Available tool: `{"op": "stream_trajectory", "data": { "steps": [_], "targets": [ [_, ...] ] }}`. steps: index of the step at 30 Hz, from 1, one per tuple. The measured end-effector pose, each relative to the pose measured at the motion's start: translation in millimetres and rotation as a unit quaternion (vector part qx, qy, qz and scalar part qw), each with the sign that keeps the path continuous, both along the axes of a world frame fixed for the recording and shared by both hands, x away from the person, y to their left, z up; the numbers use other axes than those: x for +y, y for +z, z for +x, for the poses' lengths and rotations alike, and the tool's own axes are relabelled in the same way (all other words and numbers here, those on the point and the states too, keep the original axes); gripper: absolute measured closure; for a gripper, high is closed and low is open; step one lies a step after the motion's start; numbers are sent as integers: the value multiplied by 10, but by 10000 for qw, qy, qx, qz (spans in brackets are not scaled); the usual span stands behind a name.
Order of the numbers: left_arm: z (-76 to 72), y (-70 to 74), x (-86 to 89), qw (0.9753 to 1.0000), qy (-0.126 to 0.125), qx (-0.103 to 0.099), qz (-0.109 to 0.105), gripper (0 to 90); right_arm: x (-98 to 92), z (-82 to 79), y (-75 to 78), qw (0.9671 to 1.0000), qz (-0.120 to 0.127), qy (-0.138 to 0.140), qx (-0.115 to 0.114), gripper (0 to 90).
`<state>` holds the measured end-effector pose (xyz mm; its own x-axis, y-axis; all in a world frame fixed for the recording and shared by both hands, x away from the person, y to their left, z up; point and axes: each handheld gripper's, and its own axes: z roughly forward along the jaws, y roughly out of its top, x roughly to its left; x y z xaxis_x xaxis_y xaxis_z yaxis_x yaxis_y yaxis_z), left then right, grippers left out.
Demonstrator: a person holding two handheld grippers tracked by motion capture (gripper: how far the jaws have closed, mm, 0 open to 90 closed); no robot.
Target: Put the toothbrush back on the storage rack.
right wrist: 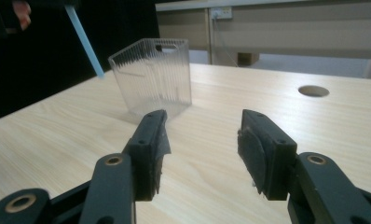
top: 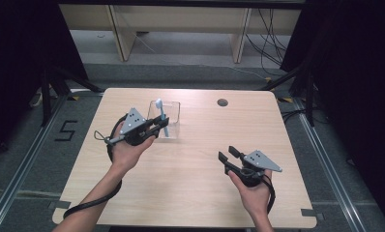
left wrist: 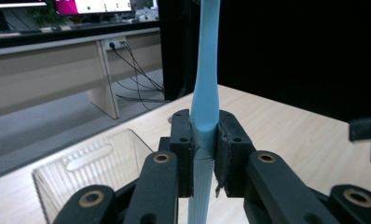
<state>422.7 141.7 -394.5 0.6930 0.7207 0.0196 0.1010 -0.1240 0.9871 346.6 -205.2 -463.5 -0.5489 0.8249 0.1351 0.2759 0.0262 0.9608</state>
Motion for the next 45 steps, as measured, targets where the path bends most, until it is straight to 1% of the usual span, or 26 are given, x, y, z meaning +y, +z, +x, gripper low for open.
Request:
{"op": "stream_trajectory", "data": {
  "steps": [2,3,5,6,7,9,10,12,13,15,17,20,22,24,26,28,29,30,32,33,35,39,40,41,42,45],
  "targets": [
    [48,43,-7,9999,28,-140,0,782,-41,-19,-29,9998,-144,-88,79,515],
    [75,62,-15,9999,43,-161,2,782,-57,-13,-58,9999,-75,-90,-10,515],
    [113,82,-31,9997,80,-209,-23,781,-72,-27,-102,9999,5,-142,97,515],
    [128,88,-37,9997,93,-217,-29,781,-99,-42,-116,9995,-163,-263,100,515],
    [155,93,-48,9996,113,-252,-43,781,-103,-36,-142,9996,-104,-259,39,514],
    [191,94,-65,9995,135,-273,-51,781,-125,-58,-182,9993,-86,-298,193,514],
    [202,92,-72,9995,147,-276,-69,781,-138,-49,-219,9993,-89,-334,118,514],
    [229,86,-81,9994,174,-294,-64,781,-165,-63,-248,9989,-108,-375,247,513],
    [244,83,-86,9993,190,-305,-91,781,-166,-67,-266,9987,-94,-450,201,513],
    [268,79,-88,9992,201,-343,-56,781,-192,-66,-287,9987,-152,-416,240,513],
    [291,74,-102,9990,222,-385,-70,781,-208,-54,-309,9989,-161,-415,144,513],
    [314,73,-119,9988,232,-412,-90,781,-198,-73,-315,9985,-63,-470,275,513],
    [335,68,-132,9987,240,-440,-96,781,-208,-63,-316,9988,-142,-432,169,513],
    [361,59,-146,9986,240,-459,-107,781,-196,-72,-315,9988,-63,-433,226,513],
    [387,47,-160,9985,248,-458,-136,780,-206,-65,-321,9988,-141,-452,147,513],
    [417,32,-176,9985,272,-450,-147,780,-220,-78,-315,9981,-273,-503,223,513],
    [429,24,-183,9985,287,-445,-143,780,-203,-94,-315,9979,-137,-521,354,513],
    [441,16,-190,9985,290,-441,-146,780,-223,-74,-321,9983,-230,-495,200,512],
    [458,-1,-201,9985,305,-425,-141,780,-230,-70,-324,9985,-211,-492,152,512],
    [470,-13,-208,9986,305,-416,-124,780,-212,-83,-323,9984,-49,-494,258,512],
    [486,-33,-221,9986,318,-396,-126,780,-231,-73,-323,9985,-141,-504,138,512],
    [520,-64,-242,9988,330,-356,-118,780,-229,-72,-324,9986,-126,-474,177,512],
    [531,-72,-247,9988,324,-352,-99,780,-234,-79,-316,9983,-211,-489,223,512],
    [537,-81,-253,9988,335,-348,-81,780,-214,-86,-319,9983,-80,-496,292,512],
    [546,-92,-261,9989,326,-336,-86,780,-227,-72,-322,9987,-160,-459,170,512],
    [562,-109,-271,9989,339,-324,-47,780,-216,-66,-323,9990,-93,-395,196,511]
  ]
}}
